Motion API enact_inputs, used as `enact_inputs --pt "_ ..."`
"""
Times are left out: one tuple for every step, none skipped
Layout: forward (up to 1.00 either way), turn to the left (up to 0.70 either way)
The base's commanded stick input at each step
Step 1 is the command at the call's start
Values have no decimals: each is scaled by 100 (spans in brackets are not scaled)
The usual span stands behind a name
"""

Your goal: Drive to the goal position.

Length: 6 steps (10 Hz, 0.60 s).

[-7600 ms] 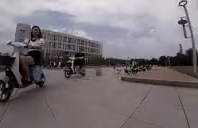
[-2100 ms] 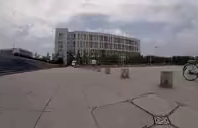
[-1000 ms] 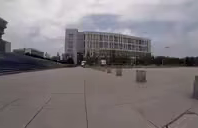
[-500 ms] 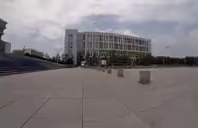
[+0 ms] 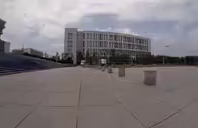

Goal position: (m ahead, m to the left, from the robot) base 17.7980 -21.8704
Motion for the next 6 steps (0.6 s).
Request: enact_inputs --pt "70 -18" --pt "70 -30" --pt "70 -34" --pt "70 -35" --pt "70 -35" --pt "70 -34"
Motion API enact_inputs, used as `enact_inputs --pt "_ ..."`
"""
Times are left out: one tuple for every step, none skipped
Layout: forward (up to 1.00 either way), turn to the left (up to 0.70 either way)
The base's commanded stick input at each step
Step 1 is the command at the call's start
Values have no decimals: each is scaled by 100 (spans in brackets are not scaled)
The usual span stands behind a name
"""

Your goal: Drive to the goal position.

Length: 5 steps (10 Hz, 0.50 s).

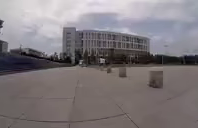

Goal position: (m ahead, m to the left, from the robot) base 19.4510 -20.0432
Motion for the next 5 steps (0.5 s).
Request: enact_inputs --pt "70 -19" --pt "70 -3" --pt "70 0" --pt "70 0" --pt "70 0"
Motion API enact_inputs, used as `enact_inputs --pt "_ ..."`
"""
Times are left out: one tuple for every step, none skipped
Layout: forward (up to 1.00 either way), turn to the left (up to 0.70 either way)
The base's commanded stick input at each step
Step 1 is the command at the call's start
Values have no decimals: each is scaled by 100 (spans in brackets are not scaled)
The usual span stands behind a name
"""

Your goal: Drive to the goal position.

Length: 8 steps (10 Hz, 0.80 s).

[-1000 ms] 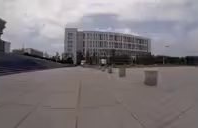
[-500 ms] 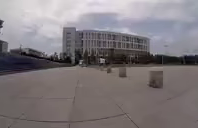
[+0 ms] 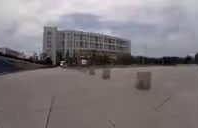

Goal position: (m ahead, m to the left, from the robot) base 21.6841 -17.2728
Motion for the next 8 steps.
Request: enact_inputs --pt "70 0" --pt "70 0" --pt "70 0" --pt "70 0" --pt "70 0" --pt "70 0" --pt "70 0" --pt "70 0"
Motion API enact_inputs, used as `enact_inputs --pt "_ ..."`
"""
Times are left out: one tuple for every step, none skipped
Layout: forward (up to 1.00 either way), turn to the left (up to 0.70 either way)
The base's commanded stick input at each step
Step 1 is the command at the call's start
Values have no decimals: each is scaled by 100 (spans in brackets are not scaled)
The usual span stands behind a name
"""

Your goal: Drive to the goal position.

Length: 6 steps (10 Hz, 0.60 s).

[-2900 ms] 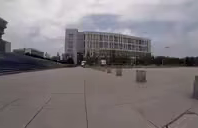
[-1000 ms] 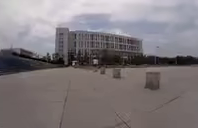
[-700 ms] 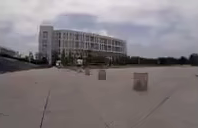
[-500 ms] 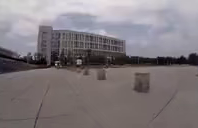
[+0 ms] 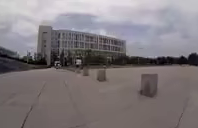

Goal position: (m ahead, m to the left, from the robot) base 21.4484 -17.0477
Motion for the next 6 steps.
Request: enact_inputs --pt "70 0" --pt "70 -1" --pt "70 -16" --pt "70 -28" --pt "70 -33" --pt "70 -35"
